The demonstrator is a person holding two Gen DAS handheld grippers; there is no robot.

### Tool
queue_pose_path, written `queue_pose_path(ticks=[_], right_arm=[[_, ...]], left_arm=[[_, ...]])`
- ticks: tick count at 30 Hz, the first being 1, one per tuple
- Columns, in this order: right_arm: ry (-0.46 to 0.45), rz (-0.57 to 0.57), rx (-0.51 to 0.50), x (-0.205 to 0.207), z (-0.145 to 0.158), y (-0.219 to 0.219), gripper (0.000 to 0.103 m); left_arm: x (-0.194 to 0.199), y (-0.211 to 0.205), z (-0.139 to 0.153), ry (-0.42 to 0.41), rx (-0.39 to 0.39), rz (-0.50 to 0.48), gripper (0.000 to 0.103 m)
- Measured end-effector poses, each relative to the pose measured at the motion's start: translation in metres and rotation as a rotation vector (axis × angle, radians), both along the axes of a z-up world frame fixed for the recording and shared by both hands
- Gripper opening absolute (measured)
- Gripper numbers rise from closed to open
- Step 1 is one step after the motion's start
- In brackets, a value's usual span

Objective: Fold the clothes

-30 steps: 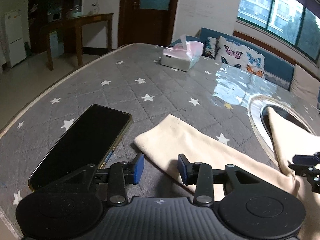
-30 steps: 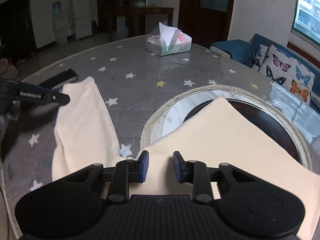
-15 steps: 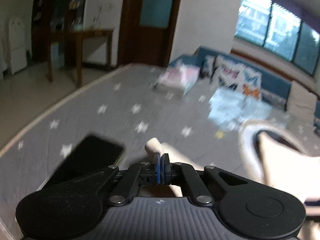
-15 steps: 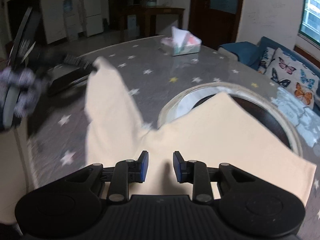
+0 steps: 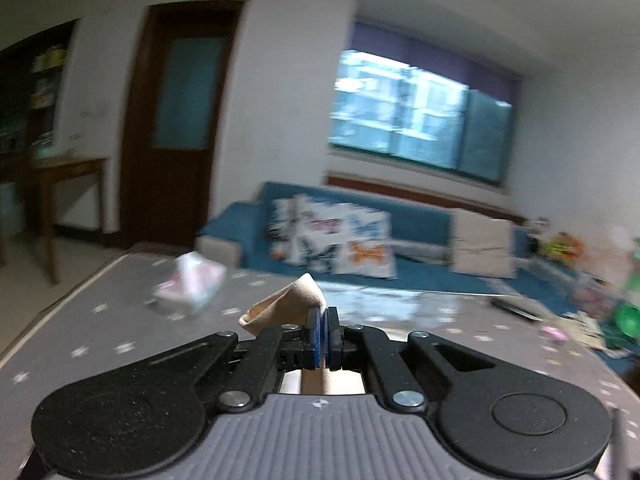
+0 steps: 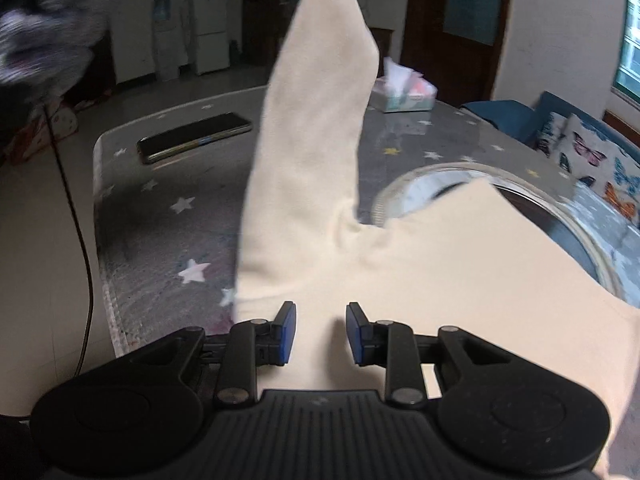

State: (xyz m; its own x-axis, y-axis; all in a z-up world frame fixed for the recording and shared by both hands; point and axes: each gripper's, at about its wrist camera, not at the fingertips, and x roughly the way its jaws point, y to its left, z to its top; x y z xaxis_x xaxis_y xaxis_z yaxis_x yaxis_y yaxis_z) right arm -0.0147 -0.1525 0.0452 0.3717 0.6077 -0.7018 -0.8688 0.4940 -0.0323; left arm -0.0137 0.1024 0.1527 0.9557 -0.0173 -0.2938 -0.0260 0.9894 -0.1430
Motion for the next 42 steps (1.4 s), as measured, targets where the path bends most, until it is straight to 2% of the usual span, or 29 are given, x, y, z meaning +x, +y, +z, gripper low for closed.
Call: queue_pose_path(ticks=[3, 7, 10, 13, 15, 18, 20, 22, 28, 34, 36, 37, 39, 42], right_arm=[[0.010, -0.070, 0.018, 0.008, 0.008, -0.027, 0.027], [0.004, -0.191, 0.022, 0.017, 0.014, -0.067, 0.027], [0.023, -0.268, 0.027, 0.021, 0.013, -0.097, 0.028], [0.054, -0.330, 0.027, 0.021, 0.008, -0.122, 0.028], [0.080, -0.354, 0.025, 0.019, 0.004, -0.135, 0.028], [0.108, -0.362, 0.022, 0.013, -0.001, -0.147, 0.029], [0.118, -0.360, 0.019, 0.006, -0.003, -0.152, 0.030], [0.128, -0.359, 0.028, 0.000, 0.000, -0.160, 0.034], [0.185, -0.397, 0.123, 0.002, 0.014, -0.176, 0.034], [0.172, -0.480, 0.116, 0.026, 0.001, -0.155, 0.034], [0.172, -0.493, 0.113, 0.032, -0.005, -0.148, 0.031], [0.172, -0.496, 0.113, 0.033, -0.006, -0.146, 0.019], [0.177, -0.509, 0.113, 0.035, -0.006, -0.141, 0.006], [0.174, -0.525, 0.132, 0.032, 0.000, -0.140, 0.004]], left_arm=[[-0.004, -0.033, 0.004, -0.010, 0.014, -0.122, 0.002], [-0.004, -0.073, -0.005, 0.018, 0.029, -0.286, 0.002], [0.000, -0.100, -0.022, 0.078, 0.039, -0.408, 0.007], [0.001, -0.119, -0.043, 0.152, 0.065, -0.484, 0.008], [0.002, -0.122, -0.055, 0.192, 0.095, -0.500, 0.009], [0.000, -0.111, -0.071, 0.242, 0.141, -0.463, 0.013], [0.004, -0.094, -0.080, 0.284, 0.166, -0.414, 0.023], [0.007, -0.078, -0.092, 0.328, 0.173, -0.368, 0.027], [0.009, -0.040, -0.131, 0.449, 0.165, -0.256, 0.028], [0.005, -0.028, -0.142, 0.467, 0.154, -0.243, 0.028], [0.005, -0.023, -0.143, 0.468, 0.136, -0.234, 0.020], [0.005, -0.021, -0.143, 0.467, 0.133, -0.229, 0.010], [0.005, -0.018, -0.142, 0.465, 0.125, -0.226, 0.006], [0.004, -0.015, -0.141, 0.452, 0.140, -0.222, 0.000]])
